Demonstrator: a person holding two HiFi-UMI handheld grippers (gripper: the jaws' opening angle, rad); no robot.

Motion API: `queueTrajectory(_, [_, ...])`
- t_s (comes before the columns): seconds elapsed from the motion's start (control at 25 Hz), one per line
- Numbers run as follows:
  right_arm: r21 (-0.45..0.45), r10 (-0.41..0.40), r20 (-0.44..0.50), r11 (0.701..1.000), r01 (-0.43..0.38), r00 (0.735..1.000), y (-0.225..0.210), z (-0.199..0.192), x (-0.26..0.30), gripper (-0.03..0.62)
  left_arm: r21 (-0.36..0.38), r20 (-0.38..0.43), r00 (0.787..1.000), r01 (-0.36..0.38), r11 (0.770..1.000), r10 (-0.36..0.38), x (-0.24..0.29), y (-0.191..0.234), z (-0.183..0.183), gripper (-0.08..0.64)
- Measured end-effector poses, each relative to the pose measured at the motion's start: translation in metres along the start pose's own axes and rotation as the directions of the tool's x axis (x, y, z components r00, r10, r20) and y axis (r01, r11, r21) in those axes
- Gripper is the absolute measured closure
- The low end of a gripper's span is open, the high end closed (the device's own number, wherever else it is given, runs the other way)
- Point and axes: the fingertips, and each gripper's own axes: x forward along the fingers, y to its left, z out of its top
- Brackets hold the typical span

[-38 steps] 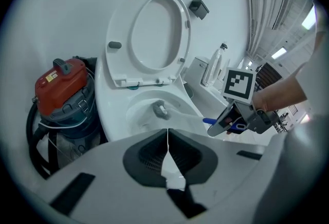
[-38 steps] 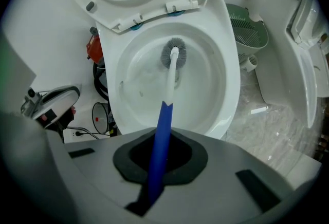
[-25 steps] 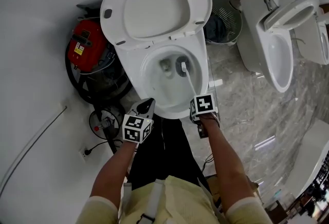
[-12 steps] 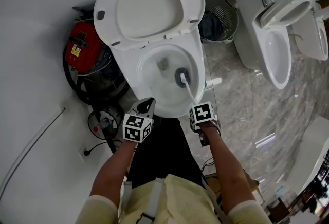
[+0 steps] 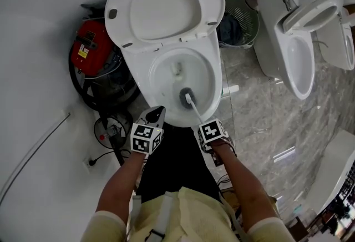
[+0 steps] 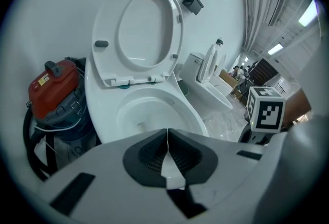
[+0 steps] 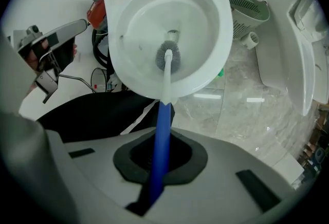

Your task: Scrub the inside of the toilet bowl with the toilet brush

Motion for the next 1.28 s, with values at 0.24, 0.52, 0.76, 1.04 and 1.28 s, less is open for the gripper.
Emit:
queueTrajectory(0.24, [-0.014,0.062,-0.016,0.998,-0.062,0.998,0.031,0.007,0.0,0.577,-0.017,0.002,1.0,-0.018,1.0,0.018,-0.006,0.006,-0.006,0.545])
queueTrajectory(0.52, [-0.084,0.105,0.003,0.991,-0.104,0.994,0.064,0.029,-0.003,0.577,-0.044,0.009,0.999,-0.04,0.998,0.04,-0.014,0.013,-0.012,0.545])
queueTrajectory(0.76, [-0.127,0.125,0.034,0.985,-0.12,0.992,0.087,0.056,-0.004,0.577,-0.058,0.016,0.998,-0.052,0.997,0.053,-0.019,0.02,-0.017,0.545])
queueTrajectory(1.04, [-0.129,0.129,0.077,0.985,-0.118,0.989,0.094,0.085,-0.007,0.577,-0.069,0.023,0.998,-0.065,0.995,0.066,-0.025,0.026,-0.019,0.545])
queueTrajectory(1.28, [-0.103,0.133,0.105,0.987,-0.123,0.985,0.094,0.105,-0.01,0.577,-0.07,0.025,0.997,-0.067,0.995,0.068,-0.025,0.029,-0.021,0.545])
